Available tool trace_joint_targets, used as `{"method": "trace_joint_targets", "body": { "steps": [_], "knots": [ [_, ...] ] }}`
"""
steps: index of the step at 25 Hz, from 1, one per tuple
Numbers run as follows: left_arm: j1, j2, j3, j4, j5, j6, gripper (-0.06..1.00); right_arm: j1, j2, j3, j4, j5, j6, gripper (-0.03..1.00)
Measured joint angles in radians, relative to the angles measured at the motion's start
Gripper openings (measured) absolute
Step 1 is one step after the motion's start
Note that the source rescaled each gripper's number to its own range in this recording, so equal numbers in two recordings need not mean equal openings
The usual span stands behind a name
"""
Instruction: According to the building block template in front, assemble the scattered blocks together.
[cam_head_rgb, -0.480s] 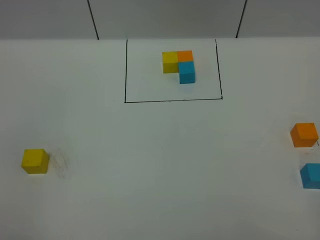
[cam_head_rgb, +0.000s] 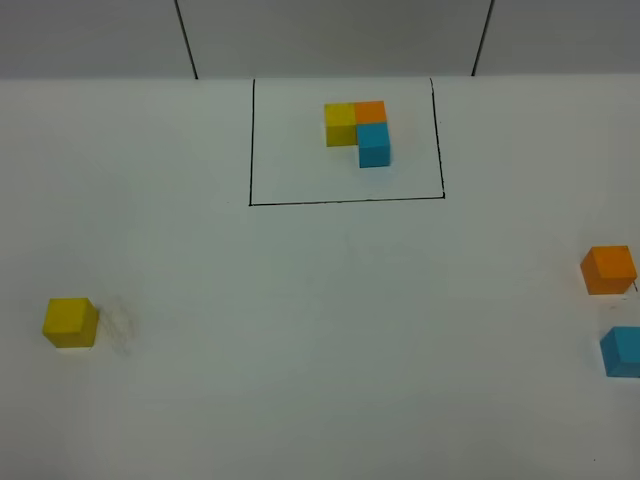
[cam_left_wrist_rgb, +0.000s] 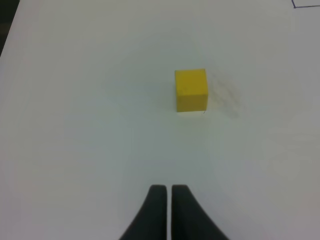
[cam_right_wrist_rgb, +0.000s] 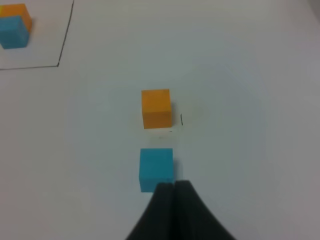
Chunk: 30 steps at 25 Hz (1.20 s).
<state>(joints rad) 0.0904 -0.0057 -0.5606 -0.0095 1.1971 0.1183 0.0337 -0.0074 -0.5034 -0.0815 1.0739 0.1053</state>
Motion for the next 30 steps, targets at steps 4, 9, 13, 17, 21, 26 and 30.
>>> {"method": "trace_joint_targets", "body": {
  "steps": [4, 9, 13, 17, 21, 26, 30],
  "knots": [
    [0.0, 0.0, 0.0, 0.0, 0.0, 0.0, 0.0, 0.0, 0.0, 0.0, 0.0, 0.0, 0.0, 0.0],
    [0.0, 0.0, 0.0, 0.0, 0.0, 0.0, 0.0, 0.0, 0.0, 0.0, 0.0, 0.0, 0.0, 0.0],
    [0.0, 0.0, 0.0, 0.0, 0.0, 0.0, 0.0, 0.0, 0.0, 0.0, 0.0, 0.0, 0.0, 0.0],
    [0.0, 0.0, 0.0, 0.0, 0.0, 0.0, 0.0, 0.0, 0.0, 0.0, 0.0, 0.0, 0.0, 0.0],
    [0.0, 0.0, 0.0, 0.0, 0.0, 0.0, 0.0, 0.0, 0.0, 0.0, 0.0, 0.0, 0.0, 0.0],
    [0.0, 0.0, 0.0, 0.0, 0.0, 0.0, 0.0, 0.0, 0.0, 0.0, 0.0, 0.0, 0.0, 0.0],
    [0.0, 0.0, 0.0, 0.0, 0.0, -0.001, 0.0, 0.0, 0.0, 0.0, 0.0, 0.0, 0.0, 0.0]
  ]
}}
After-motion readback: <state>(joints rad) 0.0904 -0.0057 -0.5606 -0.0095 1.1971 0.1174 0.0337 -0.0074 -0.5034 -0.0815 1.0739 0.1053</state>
